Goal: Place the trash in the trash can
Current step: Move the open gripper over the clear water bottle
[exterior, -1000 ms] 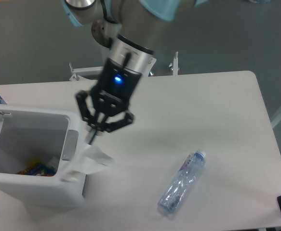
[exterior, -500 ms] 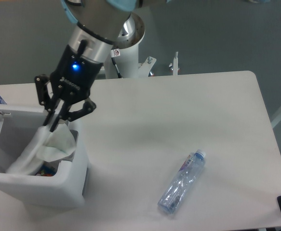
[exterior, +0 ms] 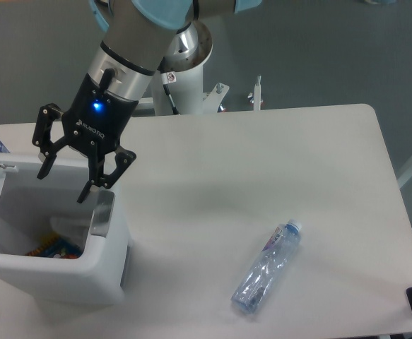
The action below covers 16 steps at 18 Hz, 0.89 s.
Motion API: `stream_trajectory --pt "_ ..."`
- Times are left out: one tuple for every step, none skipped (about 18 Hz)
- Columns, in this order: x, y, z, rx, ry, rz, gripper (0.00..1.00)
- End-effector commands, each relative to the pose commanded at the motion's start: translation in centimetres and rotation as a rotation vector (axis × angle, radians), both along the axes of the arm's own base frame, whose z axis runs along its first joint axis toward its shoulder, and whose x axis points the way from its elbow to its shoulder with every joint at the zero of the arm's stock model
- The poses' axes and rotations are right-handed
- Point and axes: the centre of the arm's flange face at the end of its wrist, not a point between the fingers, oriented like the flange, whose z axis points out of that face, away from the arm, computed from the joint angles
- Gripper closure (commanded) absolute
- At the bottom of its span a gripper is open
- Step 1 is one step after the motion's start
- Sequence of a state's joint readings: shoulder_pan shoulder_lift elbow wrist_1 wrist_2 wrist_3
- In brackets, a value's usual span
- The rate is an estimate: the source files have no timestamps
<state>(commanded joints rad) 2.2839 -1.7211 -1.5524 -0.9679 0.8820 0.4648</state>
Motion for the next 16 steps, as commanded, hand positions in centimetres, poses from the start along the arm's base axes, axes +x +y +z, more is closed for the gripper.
stream_trajectory --pt "-2.0 -0.5 0.0 0.001 0.001 0.032 0.15" --pt "-3.6 -0.8 0.0 0.002 0.002 0.055 0.11" --pt "-4.9 -0.8 -0.1 0.002 0.004 0.07 0.08" --pt "-6.2 -0.8 -0.2 0.0 0.004 0.086 0.06" --pt "-7.6 -0.9 -0.4 -0.001 0.005 0.104 0.04" --pt "-8.8 -0.9 -0.8 -0.008 0.007 0.119 0.01" --pt "-10.0 -1.0 -1.0 -0.016 0.014 0.135 0.0" --pt "-11.1 -1.0 -1.3 -0.025 0.022 0.151 0.0" --pt "-12.3 -1.2 -1.7 -0.038 0.028 0.171 0.0" --pt "-13.6 -1.3 -2.3 -0.054 0.033 0.191 0.0" --pt "-14.7 -1.3 -3.0 -0.07 0.037 0.205 0.0" --pt "-15.9 -1.3 -3.5 -0.082 0.046 0.219 0.0" --pt "-17.1 -1.0 -3.8 -0.093 0.057 0.23 0.0" --pt "-18.2 -0.5 -4.3 -0.107 0.066 0.239 0.0" --pt "-19.3 0.2 -4.8 -0.121 0.081 0.249 0.0" --pt "-20.5 0.8 -5.5 -0.141 0.1 0.262 0.0"
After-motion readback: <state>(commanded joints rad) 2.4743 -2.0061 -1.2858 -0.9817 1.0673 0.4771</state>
